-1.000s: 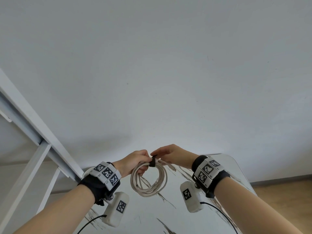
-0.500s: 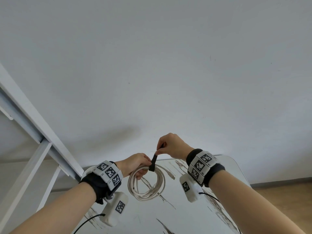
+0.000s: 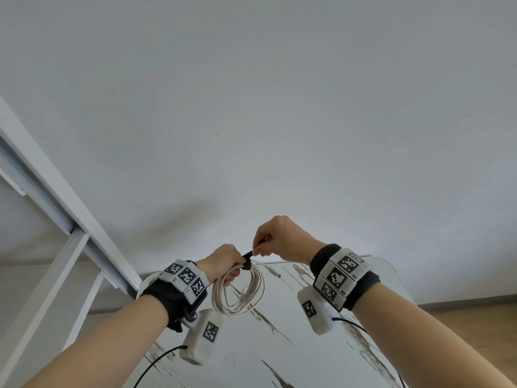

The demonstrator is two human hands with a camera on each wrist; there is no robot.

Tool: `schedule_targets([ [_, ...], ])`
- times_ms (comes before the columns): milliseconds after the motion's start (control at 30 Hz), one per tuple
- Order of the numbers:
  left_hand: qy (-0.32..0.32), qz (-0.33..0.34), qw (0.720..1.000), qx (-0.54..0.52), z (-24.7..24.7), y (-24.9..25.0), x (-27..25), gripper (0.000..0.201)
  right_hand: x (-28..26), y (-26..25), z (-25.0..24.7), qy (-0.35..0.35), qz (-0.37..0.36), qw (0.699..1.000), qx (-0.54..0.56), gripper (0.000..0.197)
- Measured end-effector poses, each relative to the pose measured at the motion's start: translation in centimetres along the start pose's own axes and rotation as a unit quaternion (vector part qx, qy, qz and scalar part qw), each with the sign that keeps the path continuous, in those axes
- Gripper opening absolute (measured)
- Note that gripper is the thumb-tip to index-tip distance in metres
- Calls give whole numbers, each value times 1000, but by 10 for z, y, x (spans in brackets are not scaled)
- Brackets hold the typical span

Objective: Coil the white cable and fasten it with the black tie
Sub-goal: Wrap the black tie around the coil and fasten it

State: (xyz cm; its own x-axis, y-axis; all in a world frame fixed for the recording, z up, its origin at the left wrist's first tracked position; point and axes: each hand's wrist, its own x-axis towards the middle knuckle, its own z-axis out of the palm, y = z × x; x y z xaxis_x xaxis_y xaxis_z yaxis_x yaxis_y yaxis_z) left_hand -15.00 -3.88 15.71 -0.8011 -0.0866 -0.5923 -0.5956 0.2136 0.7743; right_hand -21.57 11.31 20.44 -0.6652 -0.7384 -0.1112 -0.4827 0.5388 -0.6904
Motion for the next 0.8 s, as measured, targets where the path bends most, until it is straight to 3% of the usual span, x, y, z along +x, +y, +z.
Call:
schedule_targets([
  [233, 39, 38, 993, -102, -9, 6, -1, 29, -4, -4, 12, -12, 3, 999, 33, 3],
  [400, 43, 62, 983, -170, -7, 8, -5, 26, -4, -4, 23, -17, -28, 997, -70, 8],
  [633, -10, 36, 974, -223, 1, 1, -4, 22, -9, 1, 27, -33, -51, 986, -158, 11],
  [800, -29, 32, 974, -221, 2, 5, -5, 24, -11, 3, 29, 3, -66, 982, -175, 14],
])
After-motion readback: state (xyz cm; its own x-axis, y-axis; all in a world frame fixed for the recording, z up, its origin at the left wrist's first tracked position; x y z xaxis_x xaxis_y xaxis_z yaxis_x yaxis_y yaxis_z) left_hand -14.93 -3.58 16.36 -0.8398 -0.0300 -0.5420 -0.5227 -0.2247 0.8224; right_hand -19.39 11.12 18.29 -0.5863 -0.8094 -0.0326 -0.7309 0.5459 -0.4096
